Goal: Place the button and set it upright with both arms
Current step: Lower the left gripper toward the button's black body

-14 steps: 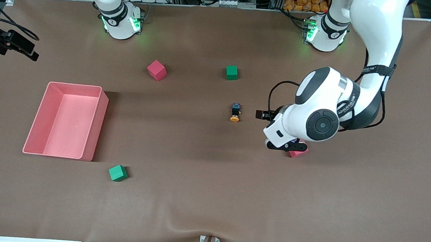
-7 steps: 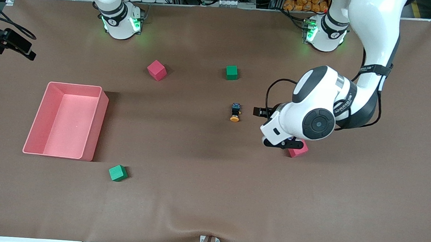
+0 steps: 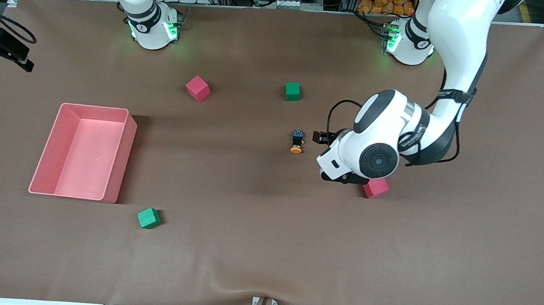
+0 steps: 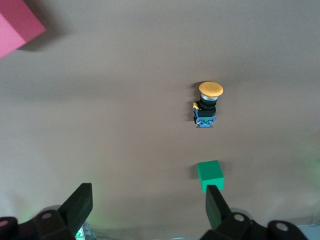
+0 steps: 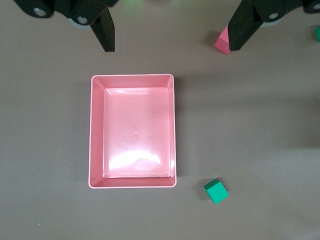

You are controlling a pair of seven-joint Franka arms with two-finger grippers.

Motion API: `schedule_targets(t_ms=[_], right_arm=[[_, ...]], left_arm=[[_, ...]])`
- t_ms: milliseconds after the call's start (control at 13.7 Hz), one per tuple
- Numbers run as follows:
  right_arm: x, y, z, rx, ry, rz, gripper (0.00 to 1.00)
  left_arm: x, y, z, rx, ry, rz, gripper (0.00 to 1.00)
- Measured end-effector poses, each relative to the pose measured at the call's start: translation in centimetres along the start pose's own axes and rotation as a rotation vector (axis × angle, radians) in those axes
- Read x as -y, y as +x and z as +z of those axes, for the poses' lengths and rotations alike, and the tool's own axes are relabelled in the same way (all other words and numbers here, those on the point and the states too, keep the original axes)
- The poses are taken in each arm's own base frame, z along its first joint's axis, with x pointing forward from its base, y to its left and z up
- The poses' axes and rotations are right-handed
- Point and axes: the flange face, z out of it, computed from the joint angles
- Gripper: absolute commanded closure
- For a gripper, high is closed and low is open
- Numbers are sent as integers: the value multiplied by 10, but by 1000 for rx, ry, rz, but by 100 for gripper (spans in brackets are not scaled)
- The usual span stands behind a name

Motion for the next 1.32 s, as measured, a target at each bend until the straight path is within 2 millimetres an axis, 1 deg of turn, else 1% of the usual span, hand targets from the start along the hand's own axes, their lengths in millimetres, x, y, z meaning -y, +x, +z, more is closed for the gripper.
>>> schedule_targets(t_ms=[146, 439, 732, 951, 1024, 1317], right_arm=[[0, 0, 0, 0, 0, -3, 0], [0, 0, 1, 2, 0, -8, 0], [0, -1, 7, 42, -2, -12, 0], [-1, -3, 13, 82, -7, -11, 0], [-2, -2, 14, 86, -17, -10, 0], [-5, 3, 19, 86, -47, -7, 0]], left_arm=[[-10, 1, 14, 18, 12, 12, 0], [-29, 0, 33, 32, 29, 37, 0], [-32, 10, 50, 41, 28, 73, 0], [-37, 21, 67, 37, 22, 78, 7], [-41, 23, 74, 35, 22, 81, 11], [-61, 32, 99, 2, 12, 101, 13]])
